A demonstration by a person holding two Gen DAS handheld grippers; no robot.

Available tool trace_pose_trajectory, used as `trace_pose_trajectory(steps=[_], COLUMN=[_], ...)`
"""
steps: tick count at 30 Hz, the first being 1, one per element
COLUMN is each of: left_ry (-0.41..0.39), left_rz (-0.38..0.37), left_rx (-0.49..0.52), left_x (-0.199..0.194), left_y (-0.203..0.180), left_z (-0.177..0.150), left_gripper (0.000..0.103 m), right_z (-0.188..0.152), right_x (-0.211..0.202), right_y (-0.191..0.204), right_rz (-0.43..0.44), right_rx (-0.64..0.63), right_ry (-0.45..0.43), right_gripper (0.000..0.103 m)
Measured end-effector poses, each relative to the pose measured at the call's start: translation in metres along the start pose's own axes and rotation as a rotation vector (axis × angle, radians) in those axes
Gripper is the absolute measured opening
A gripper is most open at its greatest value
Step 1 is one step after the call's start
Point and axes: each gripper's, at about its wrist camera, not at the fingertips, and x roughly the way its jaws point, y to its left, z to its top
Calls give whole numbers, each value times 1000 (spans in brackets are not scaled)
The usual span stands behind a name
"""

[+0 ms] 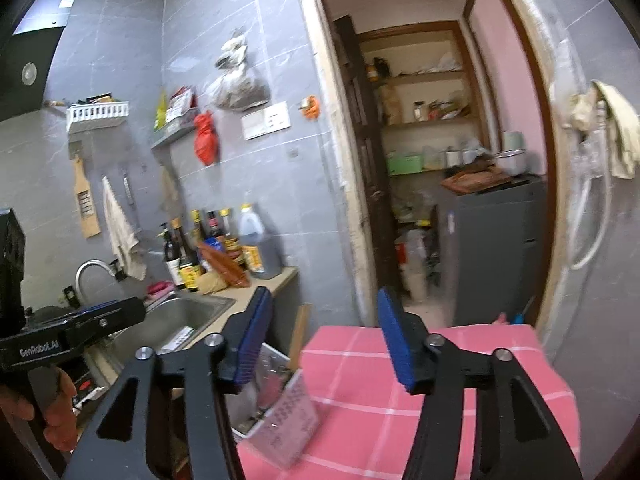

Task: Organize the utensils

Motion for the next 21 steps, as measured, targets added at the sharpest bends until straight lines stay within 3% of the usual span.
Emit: trace_pose_trajectory(steps=[6, 14, 21], left_ry=[-47, -49, -46], left_rz=[32, 50, 14], left_rx=[7, 33, 73], left_x=[-13, -28, -51], left_y=[-10, -22, -29], left_z=[-20, -51, -77], left_gripper=[99, 100, 100], right_z=[-4, -20, -39], right_x=[-33, -69, -111], right_y=[-20, -35, -32], right_rz=[-83, -149, -237], right_rx=[1, -18, -12], right_ry=[-19, -12, -23], right_gripper=[76, 89, 95])
